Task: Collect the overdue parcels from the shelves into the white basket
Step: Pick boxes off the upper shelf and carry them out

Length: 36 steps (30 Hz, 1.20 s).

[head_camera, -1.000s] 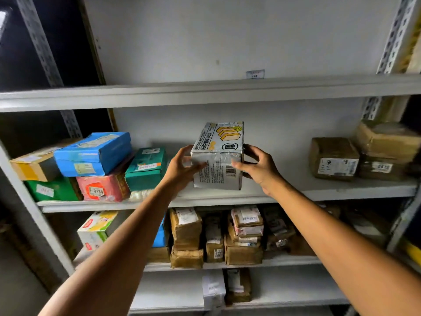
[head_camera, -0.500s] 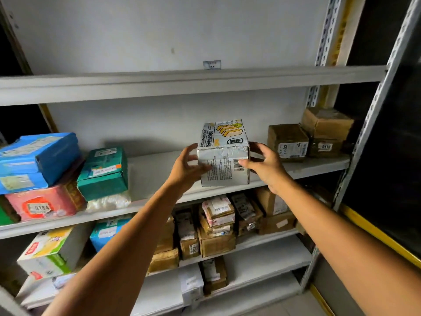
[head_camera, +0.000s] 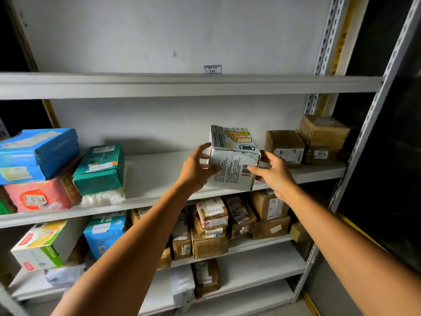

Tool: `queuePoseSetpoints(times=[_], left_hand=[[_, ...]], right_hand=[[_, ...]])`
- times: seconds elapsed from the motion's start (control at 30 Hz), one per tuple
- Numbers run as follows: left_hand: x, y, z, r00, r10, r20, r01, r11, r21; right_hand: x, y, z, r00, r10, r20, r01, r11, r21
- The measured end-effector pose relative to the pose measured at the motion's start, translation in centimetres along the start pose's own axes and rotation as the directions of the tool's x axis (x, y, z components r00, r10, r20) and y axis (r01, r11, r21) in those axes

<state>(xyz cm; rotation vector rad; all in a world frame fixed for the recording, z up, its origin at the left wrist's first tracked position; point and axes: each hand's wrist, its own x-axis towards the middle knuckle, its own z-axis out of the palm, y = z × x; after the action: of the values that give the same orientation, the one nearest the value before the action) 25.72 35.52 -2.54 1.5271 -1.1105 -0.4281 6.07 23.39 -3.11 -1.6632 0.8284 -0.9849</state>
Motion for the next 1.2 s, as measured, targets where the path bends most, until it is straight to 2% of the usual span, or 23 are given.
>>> queuePoseSetpoints(times=[0.2, 0.6, 0.7, 0.93, 1.2], left_hand=[[-0.4, 1.2, 1.4, 0.998, 0.044, -0.045, -0.035, 0.984, 0.176], [-0.3, 1.7, 1.8, 0.998, 0.015, -0.054, -0.005, 0.984, 0.176], [-0.2, 1.5, 1.6, 0.998, -0.009, -0.06, 0.016, 0.993, 0.12], [-0.7, 0.7, -0.5, 0.995, -0.095, 0.018, 0.097, 0.98, -0.176], [-1.5, -0.3, -2.4, 0.988, -0.149, 0.044, 0.156, 0.945, -0.287]], right_hand=[[0.4, 0.5, -1.2, 0.998, 0.061, 0.015, -0.063, 0.993, 0.098], [0.8, 0.8, -1.5, 0.998, 0.06, 0.018, -0.062, 0.995, 0.079], [0.7, 0.7, -1.3, 0.999, 0.05, 0.002, -0.05, 0.997, 0.055], [-0.7, -0.4, 0.1, 0.992, -0.124, -0.021, 0.121, 0.986, -0.111], [-1.1, -0.7, 1.9, 0.97, -0.242, 0.007, 0.239, 0.95, -0.203]])
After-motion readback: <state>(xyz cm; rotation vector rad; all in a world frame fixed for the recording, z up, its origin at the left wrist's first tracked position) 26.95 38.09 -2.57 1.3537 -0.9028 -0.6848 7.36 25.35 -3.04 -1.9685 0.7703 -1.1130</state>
